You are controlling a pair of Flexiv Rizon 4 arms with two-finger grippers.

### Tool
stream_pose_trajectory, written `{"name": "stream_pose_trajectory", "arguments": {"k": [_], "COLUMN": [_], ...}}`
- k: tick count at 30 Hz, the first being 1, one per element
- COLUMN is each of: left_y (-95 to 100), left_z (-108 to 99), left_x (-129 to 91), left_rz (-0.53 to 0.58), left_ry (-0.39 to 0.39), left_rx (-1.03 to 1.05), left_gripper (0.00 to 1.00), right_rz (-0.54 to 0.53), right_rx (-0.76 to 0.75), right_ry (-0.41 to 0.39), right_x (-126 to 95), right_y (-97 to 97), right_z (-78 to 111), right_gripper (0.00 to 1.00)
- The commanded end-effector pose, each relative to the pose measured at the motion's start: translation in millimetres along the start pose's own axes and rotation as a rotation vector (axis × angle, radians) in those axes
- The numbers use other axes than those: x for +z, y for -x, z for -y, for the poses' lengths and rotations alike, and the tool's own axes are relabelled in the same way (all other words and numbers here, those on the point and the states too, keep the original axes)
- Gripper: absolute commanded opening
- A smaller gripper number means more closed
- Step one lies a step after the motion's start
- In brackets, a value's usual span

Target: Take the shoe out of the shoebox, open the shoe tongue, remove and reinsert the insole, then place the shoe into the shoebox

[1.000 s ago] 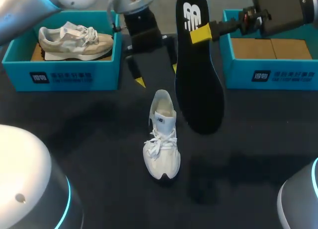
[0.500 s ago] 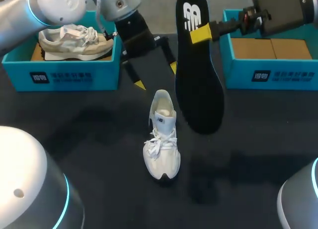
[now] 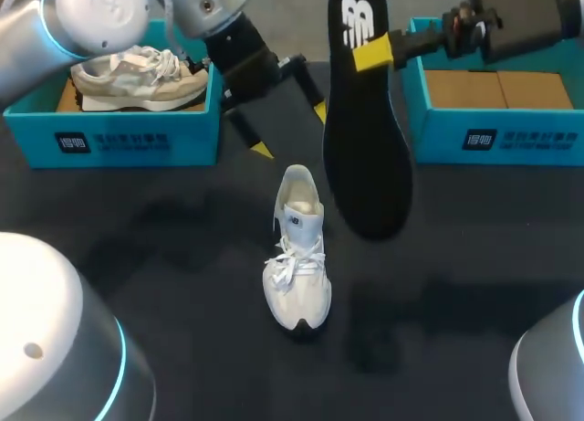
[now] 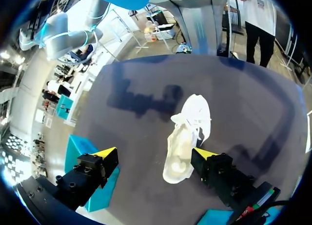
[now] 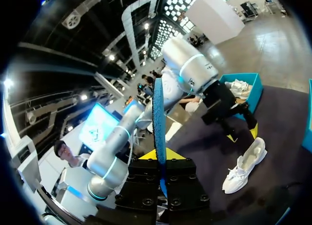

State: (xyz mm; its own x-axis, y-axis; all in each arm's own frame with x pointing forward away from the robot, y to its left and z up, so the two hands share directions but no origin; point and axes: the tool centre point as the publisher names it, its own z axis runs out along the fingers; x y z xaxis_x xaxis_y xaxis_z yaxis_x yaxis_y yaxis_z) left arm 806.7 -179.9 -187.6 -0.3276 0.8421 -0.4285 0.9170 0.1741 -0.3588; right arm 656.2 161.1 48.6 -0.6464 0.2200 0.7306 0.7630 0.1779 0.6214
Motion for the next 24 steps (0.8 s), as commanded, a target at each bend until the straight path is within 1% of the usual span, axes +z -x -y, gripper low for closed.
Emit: {"name": "stream_pose_trajectory", "arguments": {"k": [1,5,7,8,10,11,13,14,15,17,18,20,23,24], "left_y": [-8.5,-3.4,-2.3,1.3,3.5,4.4,6.2,6.9,7.8,8.1,10.7,13.4,15.4,20.5], "left_z": [3.9,3.3,3.5,3.9,4.7,4.8,5.7,6.0,6.8,7.3,10.6,13.2,15.1,19.7], "left_x": [-6.1,-14.2,-15.8,-21.1,-24.5,-25.7,-27.9,-28.7,-30.1,-30.8,-36.5,-43.2,-47.9,-59.1], "left_rz": [0.097,0.175,0.188,0.244,0.278,0.287,0.307,0.310,0.330,0.334,0.376,0.411,0.428,0.469], "left_ry": [0.013,0.023,0.023,0.028,0.028,0.026,0.020,0.018,0.019,0.017,0.019,0.018,0.018,0.017], "left_rx": [0.010,0.033,0.034,0.058,0.075,0.078,0.090,0.093,0.109,0.111,0.140,0.153,0.164,0.191], "left_gripper": [1.00,1.00,1.00,1.00,1.00,1.00,1.00,1.00,1.00,1.00,1.00,1.00,1.00,1.00], "right_rz": [-0.027,-0.063,-0.069,-0.100,-0.098,-0.121,-0.126,-0.151,-0.147,-0.147,-0.164,-0.181,-0.187,-0.199], "right_rx": [0.028,0.095,0.102,0.135,0.150,0.179,0.214,0.244,0.251,0.257,0.304,0.349,0.376,0.447], "right_ry": [0.026,0.056,0.059,0.081,0.077,0.087,0.086,0.098,0.100,0.099,0.100,0.104,0.112,0.115], "right_x": [-0.5,-7.5,-8.4,-11.5,-13.6,-14.3,-16.0,-16.3,-17.0,-17.2,-18.3,-18.7,-19.1,-18.8], "right_y": [6.8,11.7,12.1,13.7,14.8,15.6,18.4,19.7,21.1,21.5,26.0,29.3,31.6,37.3], "right_z": [-2.5,-9.3,-10.4,-14.0,-16.4,-17.3,-18.8,-19.0,-20.1,-20.4,-21.7,-22.6,-23.2,-22.5], "right_gripper": [0.00,0.00,0.00,0.00,0.00,0.00,0.00,0.00,0.00,0.00,0.00,0.00,0.00,0.00]}}
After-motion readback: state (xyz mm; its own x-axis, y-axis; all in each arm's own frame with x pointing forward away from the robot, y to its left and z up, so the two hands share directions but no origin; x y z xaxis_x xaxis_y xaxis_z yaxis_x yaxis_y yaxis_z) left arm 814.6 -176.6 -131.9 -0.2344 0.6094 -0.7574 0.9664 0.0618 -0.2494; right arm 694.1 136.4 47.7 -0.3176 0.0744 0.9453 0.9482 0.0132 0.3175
